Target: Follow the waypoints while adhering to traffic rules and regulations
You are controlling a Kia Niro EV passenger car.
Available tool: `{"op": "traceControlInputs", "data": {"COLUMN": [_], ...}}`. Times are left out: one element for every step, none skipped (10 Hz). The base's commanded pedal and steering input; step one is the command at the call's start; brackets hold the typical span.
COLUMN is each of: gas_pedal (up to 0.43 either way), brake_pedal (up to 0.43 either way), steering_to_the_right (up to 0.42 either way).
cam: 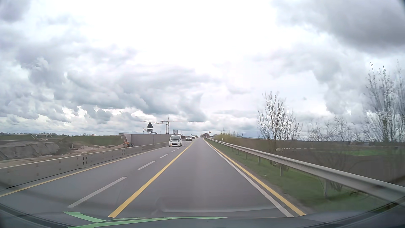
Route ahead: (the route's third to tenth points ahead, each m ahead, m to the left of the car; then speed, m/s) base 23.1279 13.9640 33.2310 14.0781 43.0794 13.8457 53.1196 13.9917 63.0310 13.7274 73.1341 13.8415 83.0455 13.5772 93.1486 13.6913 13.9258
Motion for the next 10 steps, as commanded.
{"op": "traceControlInputs", "data": {"gas_pedal": [0.177,0.177,0.177,0.177,0.177,0.177,0.177,0.177,0.177,0.177], "brake_pedal": [0.000,0.000,0.000,0.000,0.000,0.000,0.000,0.000,0.000,0.000], "steering_to_the_right": [0.002,0.002,0.002,0.002,0.002,0.002,0.002,0.001,0.001,0.001]}}
